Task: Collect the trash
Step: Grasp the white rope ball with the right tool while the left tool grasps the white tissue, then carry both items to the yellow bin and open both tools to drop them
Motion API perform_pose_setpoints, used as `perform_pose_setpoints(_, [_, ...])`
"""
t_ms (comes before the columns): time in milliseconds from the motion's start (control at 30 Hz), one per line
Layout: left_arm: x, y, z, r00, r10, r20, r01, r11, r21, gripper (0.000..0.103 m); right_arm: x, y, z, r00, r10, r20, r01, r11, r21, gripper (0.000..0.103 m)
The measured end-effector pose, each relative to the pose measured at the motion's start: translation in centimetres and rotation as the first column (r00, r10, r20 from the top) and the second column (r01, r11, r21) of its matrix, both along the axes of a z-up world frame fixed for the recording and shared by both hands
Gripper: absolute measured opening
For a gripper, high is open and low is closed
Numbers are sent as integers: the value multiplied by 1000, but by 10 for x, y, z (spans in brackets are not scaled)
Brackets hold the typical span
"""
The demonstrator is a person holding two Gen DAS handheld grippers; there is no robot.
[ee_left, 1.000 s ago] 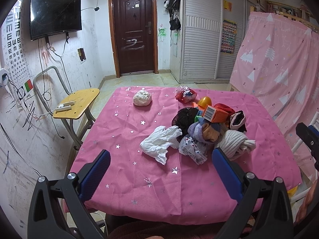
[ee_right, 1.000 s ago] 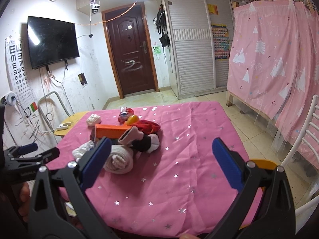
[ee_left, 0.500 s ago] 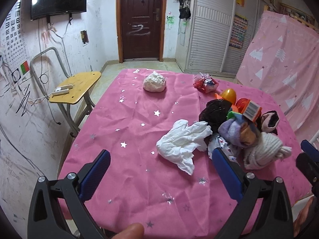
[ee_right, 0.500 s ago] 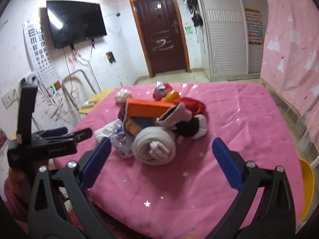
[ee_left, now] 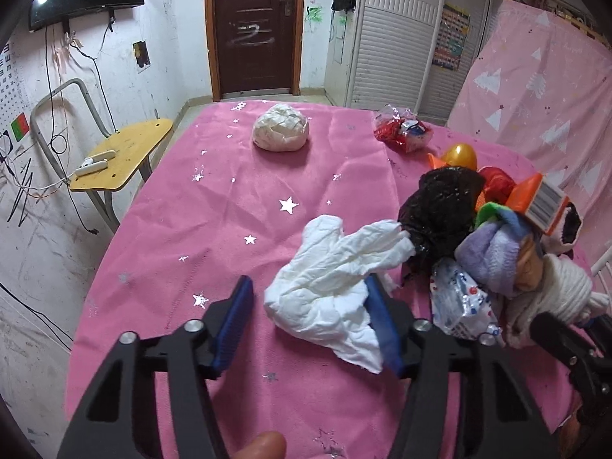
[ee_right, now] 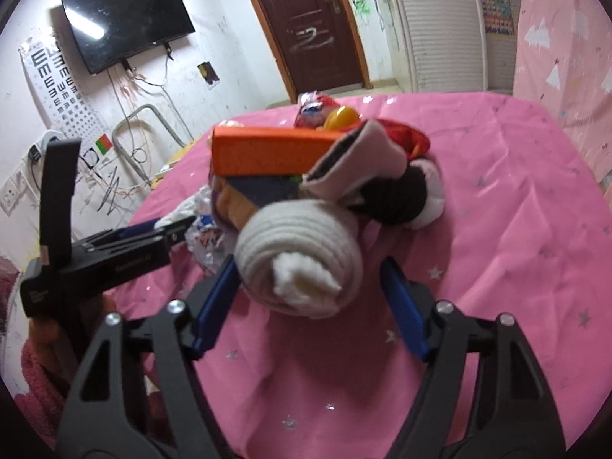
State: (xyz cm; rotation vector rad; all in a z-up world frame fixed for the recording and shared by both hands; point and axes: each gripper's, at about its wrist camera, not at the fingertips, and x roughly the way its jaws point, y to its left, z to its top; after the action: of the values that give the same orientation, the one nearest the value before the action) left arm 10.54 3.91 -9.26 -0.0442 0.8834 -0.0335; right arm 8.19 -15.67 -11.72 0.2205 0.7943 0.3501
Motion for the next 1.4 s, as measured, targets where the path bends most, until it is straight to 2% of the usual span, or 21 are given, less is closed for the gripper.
perform_pose_setpoints(100, [-5,2,2,1000,8,9,-8,1000,-13,23,-4,6,0,1000,25,19,-25,1000,-5,57])
perform_pose_setpoints(333, [-19,5,17,997,46,69,-48,999,20,4,-16,-2,7,998,52,37,-53,998,43,54])
perform_pose_setpoints(533, [-38,9,44,986,69,153,-74,997,28,4,-36,-9,31,989,83,126,-95,992,87,54])
perform_pose_setpoints(800, [-50,-3,69,975,32,220,-39,999,30,4,-49,-34,61,971,4,238,-25,996,84,54])
perform_pose_setpoints(967, [-54,-19,81,969,-27,247,19,999,37,4,-52,-65,77,954,-89,287,67,994,86,55])
perform_pose_setpoints(1067, [-56,-37,89,961,-78,266,68,997,47,4,-51,-91,81,944,-163,288,141,985,97,55])
perform_pose_setpoints(1233, [-57,-82,104,938,-193,288,183,981,61,4,-53,-140,87,906,-314,283,312,949,53,55])
perform_pose_setpoints(1400, [-55,-131,109,912,-301,280,295,953,64,4,-62,-193,84,877,-410,250,416,909,31,55])
